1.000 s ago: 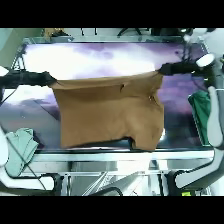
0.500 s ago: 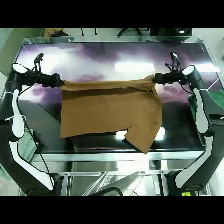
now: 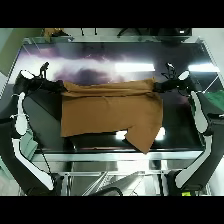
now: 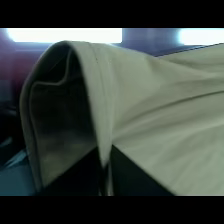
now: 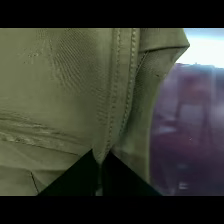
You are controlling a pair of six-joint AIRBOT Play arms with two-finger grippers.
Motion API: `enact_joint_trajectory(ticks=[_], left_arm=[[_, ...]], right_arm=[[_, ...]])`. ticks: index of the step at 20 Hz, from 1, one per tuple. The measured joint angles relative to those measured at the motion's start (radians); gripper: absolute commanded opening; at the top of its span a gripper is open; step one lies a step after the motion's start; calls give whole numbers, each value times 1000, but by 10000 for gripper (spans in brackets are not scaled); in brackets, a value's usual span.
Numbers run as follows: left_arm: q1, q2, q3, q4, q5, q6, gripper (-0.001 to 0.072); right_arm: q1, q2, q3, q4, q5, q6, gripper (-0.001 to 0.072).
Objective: Fold the shirts.
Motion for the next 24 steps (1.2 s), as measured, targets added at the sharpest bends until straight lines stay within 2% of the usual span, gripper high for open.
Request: enact_joint_trajectory(ticks=[1,2,6,7,8,10,13,17,18,20,24], left_arm=[[1,-1,-4,-1,0,0,548],[0,0,-6,-7,-4,1,548],[29,52,-11,-9,-61,-28,547],[43,74,-13,5,-83,-38,547],[63,105,-20,21,-115,-56,547],[100,169,-74,51,-171,-76,547],[145,294,-293,77,-203,-83,547],[159,445,-660,75,-129,-30,547],[156,471,-729,68,-105,-19,547],[141,509,-845,60,-52,-2,547],[95,539,-959,26,4,17,545]], right_arm=[[-1,0,-3,13,-2,1,324],[-1,1,-4,33,-2,3,402],[-21,66,-2,91,34,30,409],[-37,97,-1,97,55,36,403],[-55,132,-1,101,81,45,352],[-103,207,-12,109,154,54,351],[-190,333,-114,109,271,76,367],[-321,532,-390,102,359,116,368],[-354,582,-462,100,365,129,375],[-422,681,-603,97,373,146,527],[-516,838,-833,87,369,164,525]])
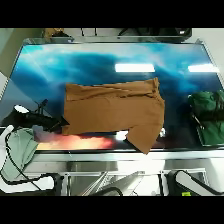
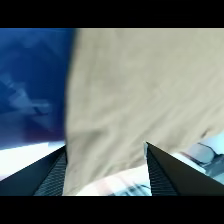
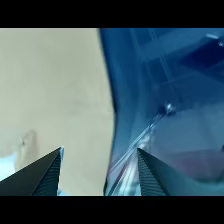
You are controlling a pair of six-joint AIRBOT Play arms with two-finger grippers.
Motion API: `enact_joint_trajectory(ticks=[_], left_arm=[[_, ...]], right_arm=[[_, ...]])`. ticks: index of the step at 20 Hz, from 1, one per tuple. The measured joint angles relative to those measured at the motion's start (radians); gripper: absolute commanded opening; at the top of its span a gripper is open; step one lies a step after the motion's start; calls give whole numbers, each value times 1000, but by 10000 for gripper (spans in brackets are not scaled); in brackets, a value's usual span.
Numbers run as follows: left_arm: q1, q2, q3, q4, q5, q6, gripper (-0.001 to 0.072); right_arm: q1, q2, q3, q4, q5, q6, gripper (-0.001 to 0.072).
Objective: Fold the shirts.
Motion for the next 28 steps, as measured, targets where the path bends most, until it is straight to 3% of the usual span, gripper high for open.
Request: enact_joint_trajectory(ticks=[1,2,3,9,16,18,20,24,28], left_arm=[[-16,3,-14,-2,16,2,421],[-32,3,-23,2,32,4,149],[-46,3,-25,8,41,6,13],[-107,5,36,10,64,10,14],[-70,6,47,-5,34,13,13],[-44,6,45,-6,24,13,14],[-15,6,45,-8,14,13,14],[51,6,45,-8,-34,13,12],[113,23,35,37,-131,-27,12]], right_arm=[[-10,27,-45,0,-7,0,525],[-17,48,-89,0,-15,1,525],[-23,66,-133,-1,-26,3,525],[5,99,-354,13,-101,-30,524],[192,-16,-443,190,-227,-122,507],[241,-78,-444,250,-261,-172,321],[269,-133,-436,299,-293,-243,35],[290,-146,-399,330,-307,-292,25],[295,-29,-390,137,-215,-97,24]])
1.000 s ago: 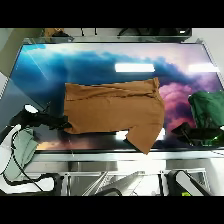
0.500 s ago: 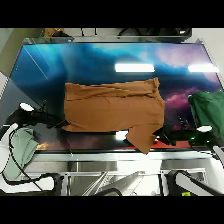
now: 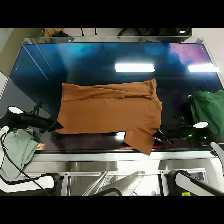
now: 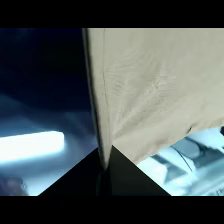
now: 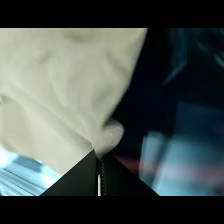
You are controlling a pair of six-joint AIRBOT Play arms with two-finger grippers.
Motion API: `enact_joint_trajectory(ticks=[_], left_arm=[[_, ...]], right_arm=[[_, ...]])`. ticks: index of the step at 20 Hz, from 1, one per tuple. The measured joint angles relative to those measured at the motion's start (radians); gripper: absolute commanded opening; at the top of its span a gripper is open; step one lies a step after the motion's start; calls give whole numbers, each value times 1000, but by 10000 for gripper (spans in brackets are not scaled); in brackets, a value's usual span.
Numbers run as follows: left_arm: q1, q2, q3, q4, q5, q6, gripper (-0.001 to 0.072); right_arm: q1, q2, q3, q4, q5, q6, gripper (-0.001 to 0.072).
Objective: Fold the shirts.
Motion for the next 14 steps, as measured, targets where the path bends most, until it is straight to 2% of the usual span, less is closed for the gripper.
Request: enact_joint_trajectory(ticks=[3,6,10,14], left_arm=[[23,79,-49,118,-25,-77,12],[30,174,-65,153,-34,-116,12],[-3,247,46,67,-22,-118,12],[-90,182,217,32,31,-114,12]], right_arm=[[1,138,-13,-171,78,154,24],[2,256,13,-202,100,198,24],[3,286,152,-96,19,105,24],[17,143,288,101,-112,-66,25]])
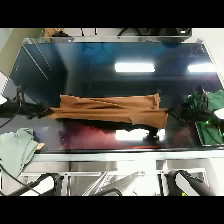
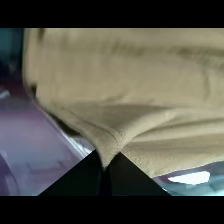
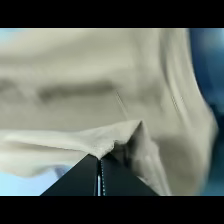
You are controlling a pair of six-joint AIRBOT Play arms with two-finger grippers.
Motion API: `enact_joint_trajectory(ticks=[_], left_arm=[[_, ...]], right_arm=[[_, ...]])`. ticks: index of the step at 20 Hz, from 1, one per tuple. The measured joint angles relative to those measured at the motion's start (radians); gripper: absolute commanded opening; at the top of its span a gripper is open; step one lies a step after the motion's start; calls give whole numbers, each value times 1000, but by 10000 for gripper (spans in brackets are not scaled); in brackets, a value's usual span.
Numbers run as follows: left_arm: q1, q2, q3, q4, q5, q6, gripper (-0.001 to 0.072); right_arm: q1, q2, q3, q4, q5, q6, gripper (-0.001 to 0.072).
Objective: Fold the shirts.
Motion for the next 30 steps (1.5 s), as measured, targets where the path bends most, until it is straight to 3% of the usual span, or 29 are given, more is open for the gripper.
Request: enact_joint_trajectory(ticks=[8,9,10,11,12,13,14,21,26,27,28,29,30], left_arm=[[-84,-344,240,-21,73,-13,16],[-86,-379,256,-21,72,-16,18],[-88,-411,271,-22,76,-16,173],[-89,-434,284,-21,76,-16,564],[-90,-452,296,-22,75,-16,698],[-90,-462,308,-22,74,-16,698],[-91,-467,322,-24,68,-16,698],[-89,-420,414,-26,45,-17,697],[-98,-373,430,-33,41,-31,679],[-104,-365,431,-35,41,-31,503],[-114,-358,432,-36,40,-31,260],[-127,-352,433,-35,40,-31,69],[-144,-348,432,-35,41,-31,14]], right_arm=[[122,-417,180,178,-269,-232,37],[129,-455,193,183,-280,-246,138],[134,-486,205,188,-291,-262,282],[135,-505,216,190,-296,-276,365],[133,-516,227,192,-297,-288,495],[126,-518,237,188,-286,-295,621],[112,-515,248,175,-271,-302,644],[-11,-534,272,76,-72,-273,644],[5,-634,276,129,22,-268,633],[16,-649,277,136,35,-276,631],[29,-663,277,147,37,-278,573],[42,-674,277,150,34,-286,336],[54,-685,276,146,21,-286,140]])
